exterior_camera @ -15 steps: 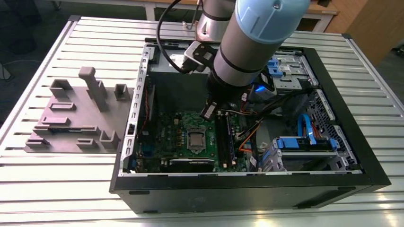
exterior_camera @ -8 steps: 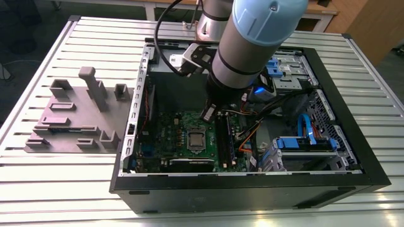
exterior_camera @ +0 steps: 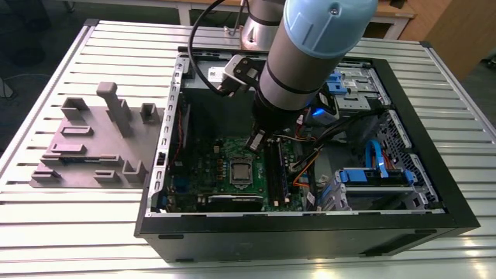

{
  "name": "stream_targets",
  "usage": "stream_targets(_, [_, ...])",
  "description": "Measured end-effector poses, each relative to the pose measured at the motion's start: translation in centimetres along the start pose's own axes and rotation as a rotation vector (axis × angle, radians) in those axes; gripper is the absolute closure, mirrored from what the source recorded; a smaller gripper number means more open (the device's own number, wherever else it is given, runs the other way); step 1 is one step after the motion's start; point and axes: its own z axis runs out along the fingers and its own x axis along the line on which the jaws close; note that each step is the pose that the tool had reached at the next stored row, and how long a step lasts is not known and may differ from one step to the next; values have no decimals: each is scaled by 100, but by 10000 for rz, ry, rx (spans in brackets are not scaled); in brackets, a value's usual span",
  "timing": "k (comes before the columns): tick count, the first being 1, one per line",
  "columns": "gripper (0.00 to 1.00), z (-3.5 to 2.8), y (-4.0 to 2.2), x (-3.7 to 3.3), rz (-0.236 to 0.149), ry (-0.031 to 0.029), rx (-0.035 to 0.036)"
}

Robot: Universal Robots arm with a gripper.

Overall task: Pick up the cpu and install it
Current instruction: 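Install the first cpu locking lever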

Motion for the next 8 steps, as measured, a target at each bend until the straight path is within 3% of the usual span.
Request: stream_targets(8, [90,0,0,0,-2,1,-1])
